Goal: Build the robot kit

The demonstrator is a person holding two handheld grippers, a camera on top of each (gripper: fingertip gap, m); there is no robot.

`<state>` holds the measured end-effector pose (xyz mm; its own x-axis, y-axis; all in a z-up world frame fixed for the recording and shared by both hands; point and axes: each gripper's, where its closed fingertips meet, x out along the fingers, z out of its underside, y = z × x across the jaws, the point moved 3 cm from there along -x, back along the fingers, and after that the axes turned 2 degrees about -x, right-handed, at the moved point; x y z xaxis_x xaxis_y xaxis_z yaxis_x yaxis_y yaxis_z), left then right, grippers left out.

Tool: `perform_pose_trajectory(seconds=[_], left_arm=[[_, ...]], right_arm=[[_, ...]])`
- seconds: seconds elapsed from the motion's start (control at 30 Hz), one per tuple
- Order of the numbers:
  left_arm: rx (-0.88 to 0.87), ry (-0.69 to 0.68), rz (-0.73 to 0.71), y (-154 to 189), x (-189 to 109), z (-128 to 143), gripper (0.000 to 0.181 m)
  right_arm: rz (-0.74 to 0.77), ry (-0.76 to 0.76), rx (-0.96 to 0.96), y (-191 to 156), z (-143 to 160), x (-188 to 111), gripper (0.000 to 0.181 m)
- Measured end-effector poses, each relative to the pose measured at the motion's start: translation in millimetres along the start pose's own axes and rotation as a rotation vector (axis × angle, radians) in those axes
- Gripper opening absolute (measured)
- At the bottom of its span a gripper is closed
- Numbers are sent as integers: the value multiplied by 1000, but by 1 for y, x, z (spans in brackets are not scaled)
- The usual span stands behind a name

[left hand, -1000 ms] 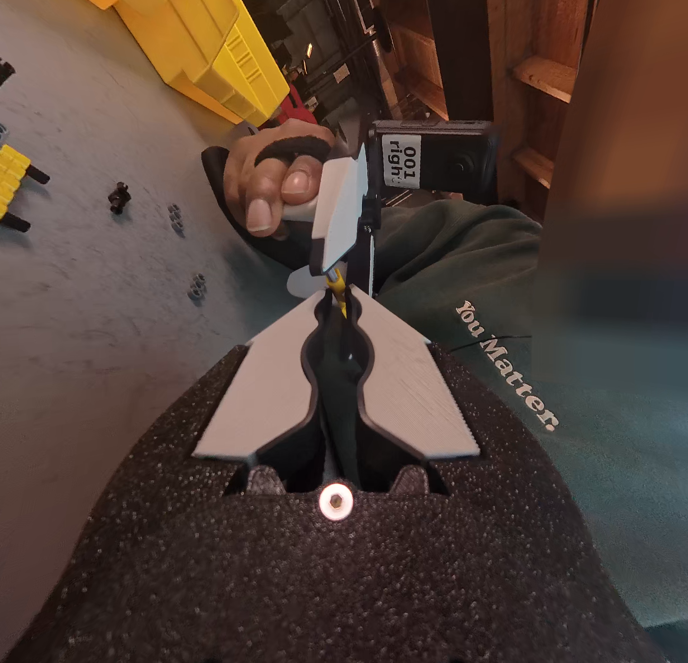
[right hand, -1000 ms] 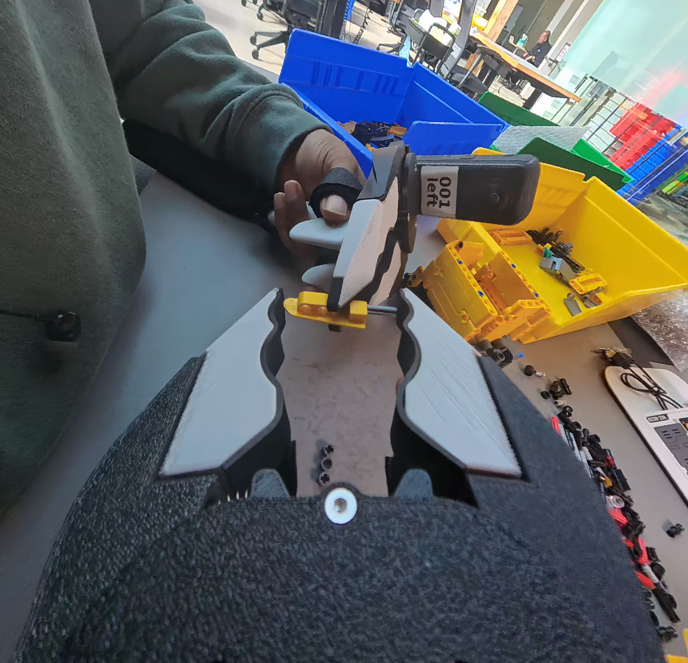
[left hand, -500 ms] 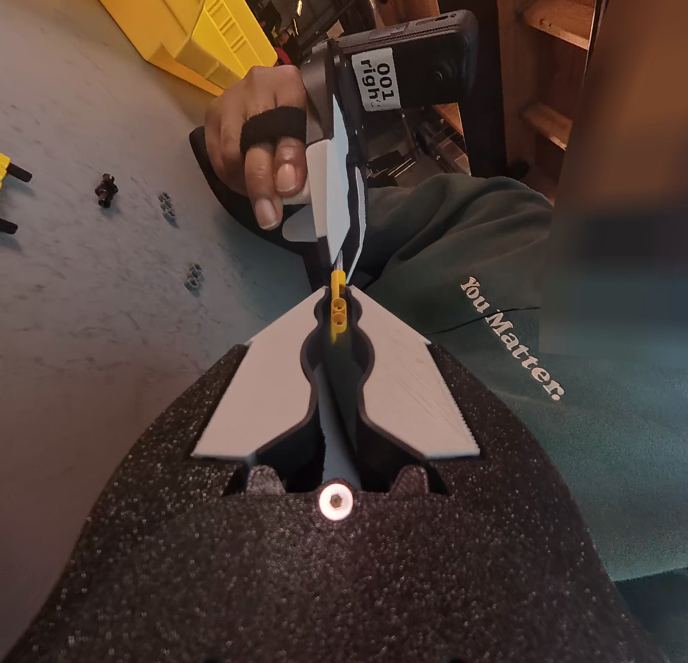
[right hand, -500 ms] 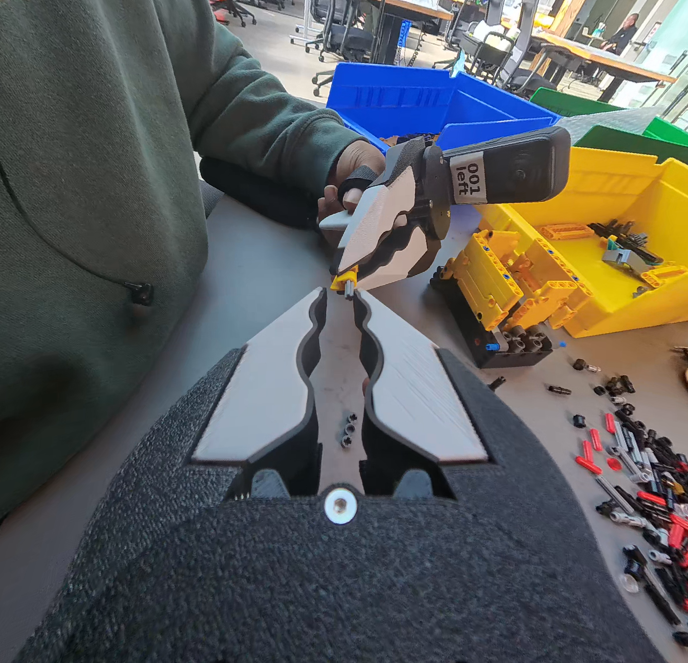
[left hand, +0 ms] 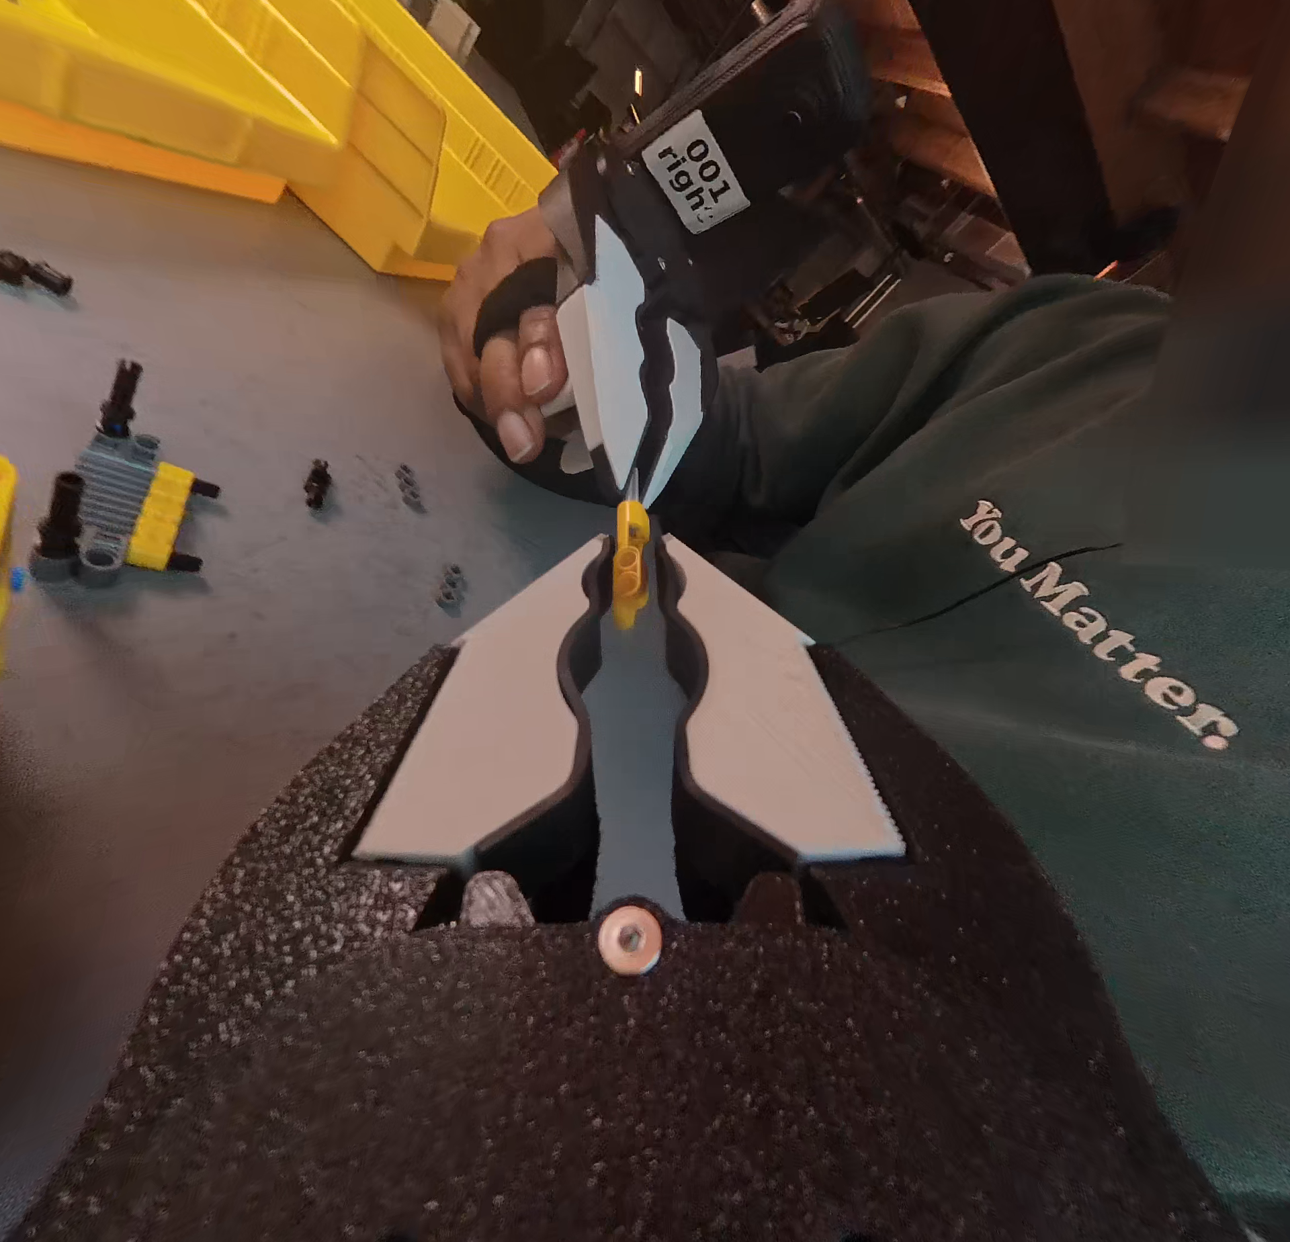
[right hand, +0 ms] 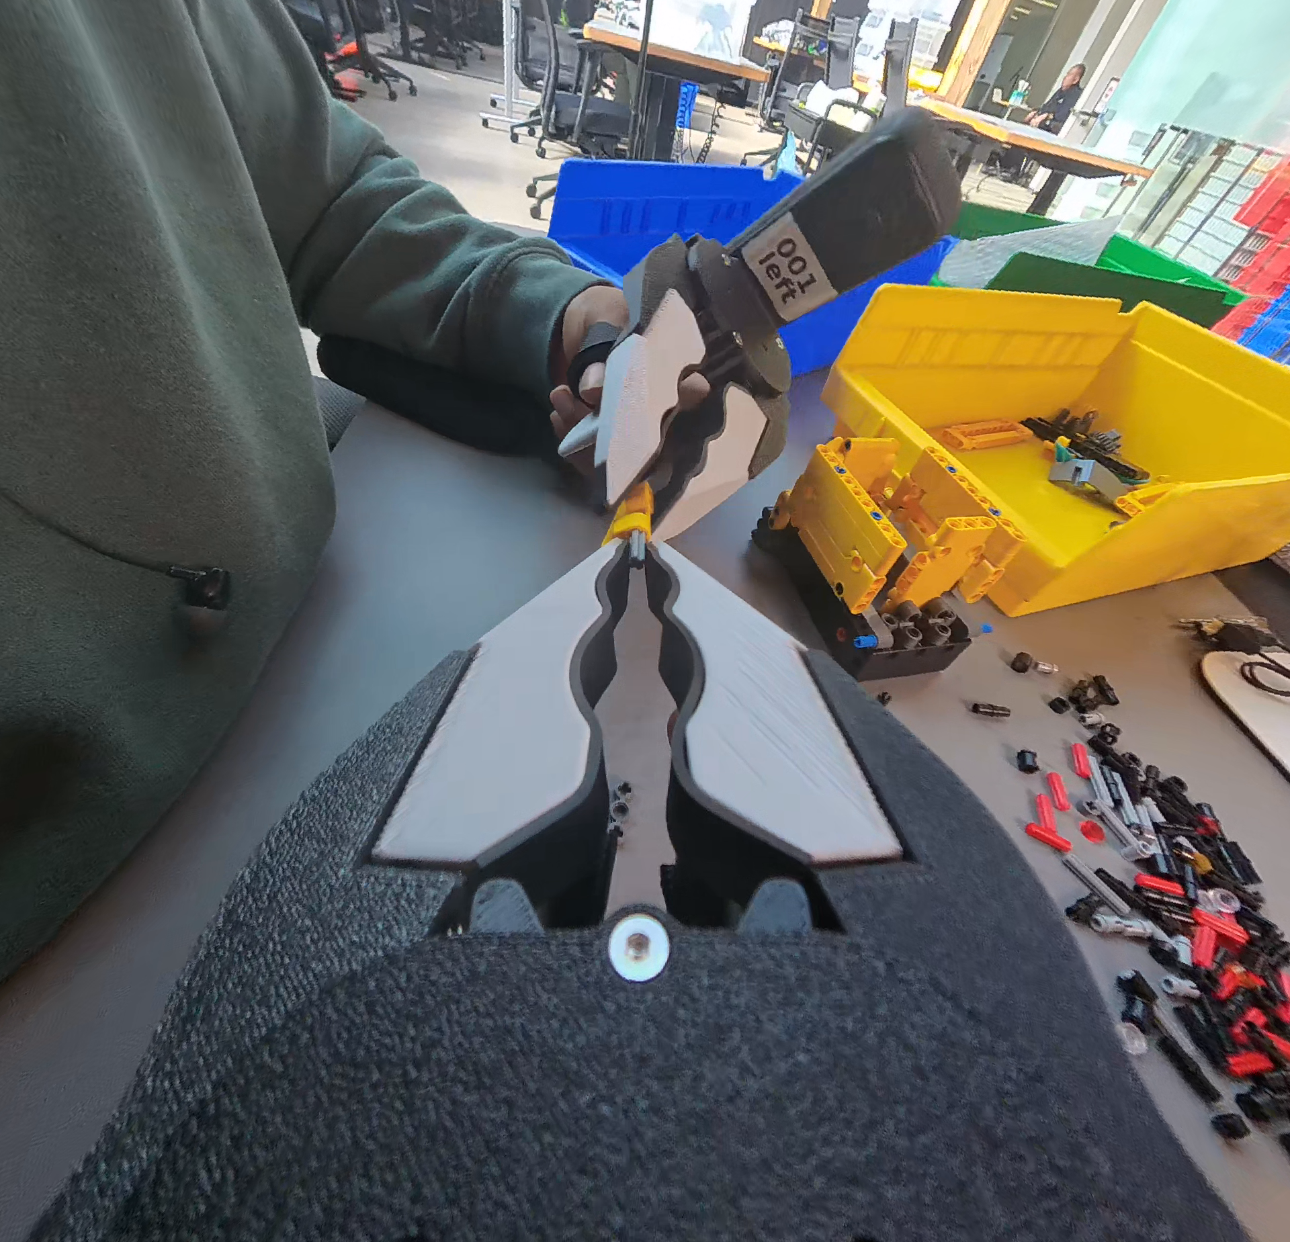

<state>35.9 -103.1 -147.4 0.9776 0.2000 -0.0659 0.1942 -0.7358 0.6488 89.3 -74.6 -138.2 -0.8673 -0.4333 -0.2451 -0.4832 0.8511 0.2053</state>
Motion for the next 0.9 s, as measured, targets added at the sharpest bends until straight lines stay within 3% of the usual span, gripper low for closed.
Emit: perform_pose_trajectory(seconds=[0.17, 0.33, 0.4, 0.7, 0.9], left_arm=[[295, 57, -188, 2, -7, -13, 20], [499, 107, -401, -5, -12, -23, 55], [578, 147, -448, -2, -14, -28, 61], [755, 23, -520, -2, -6, -14, 16], [738, -23, -513, -4, -4, -9, 14]], right_arm=[[26, 54, 84, 11, -4, -7, 3], [50, 91, 143, 18, -5, -9, 3], [53, 97, 152, 19, -5, -10, 3], [26, 111, 212, 19, -4, -8, 3], [10, 95, 224, 18, -1, -7, 4]])
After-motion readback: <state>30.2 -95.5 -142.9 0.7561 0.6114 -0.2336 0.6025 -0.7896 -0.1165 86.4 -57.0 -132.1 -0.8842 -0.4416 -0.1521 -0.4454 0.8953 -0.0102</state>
